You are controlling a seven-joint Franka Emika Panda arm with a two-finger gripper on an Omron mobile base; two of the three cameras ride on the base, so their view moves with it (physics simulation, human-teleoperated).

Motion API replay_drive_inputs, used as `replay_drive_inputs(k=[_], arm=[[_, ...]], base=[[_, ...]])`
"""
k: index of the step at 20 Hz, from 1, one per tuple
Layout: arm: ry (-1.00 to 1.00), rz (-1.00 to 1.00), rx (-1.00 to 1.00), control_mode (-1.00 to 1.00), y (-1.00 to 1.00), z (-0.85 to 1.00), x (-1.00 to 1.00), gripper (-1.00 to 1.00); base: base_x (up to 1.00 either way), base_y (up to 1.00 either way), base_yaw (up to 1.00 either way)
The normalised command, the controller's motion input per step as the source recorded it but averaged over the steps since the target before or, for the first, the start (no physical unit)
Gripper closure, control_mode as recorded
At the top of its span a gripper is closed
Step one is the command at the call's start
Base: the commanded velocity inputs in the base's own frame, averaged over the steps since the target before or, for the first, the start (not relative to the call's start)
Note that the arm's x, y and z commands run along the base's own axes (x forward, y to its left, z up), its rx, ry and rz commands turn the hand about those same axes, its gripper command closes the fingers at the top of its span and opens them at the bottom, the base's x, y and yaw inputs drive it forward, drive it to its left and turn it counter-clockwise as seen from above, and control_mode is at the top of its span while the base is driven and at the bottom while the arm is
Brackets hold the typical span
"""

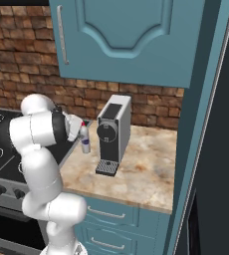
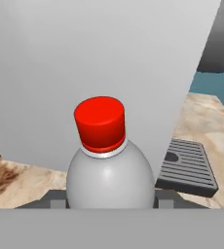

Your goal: Take the bottled waters from the counter and place them in the freezer to freeze. Close the freezer door after placing the bottles.

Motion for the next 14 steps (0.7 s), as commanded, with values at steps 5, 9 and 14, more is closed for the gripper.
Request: replay_drive_inputs(k=[5,9,14], arm=[[-0.24,-0.01,-0.18,-1.0,0.19,0.88,-0.72,1.0],[-0.19,-0.03,-0.05,-1.0,0.11,0.78,-0.95,1.0],[-0.11,-0.06,0.01,-1.0,0.0,0.47,-1.0,1.0]], base=[[0.0,0.0,0.0],[0.0,0.0,0.0],[0.0,0.0,0.0]])
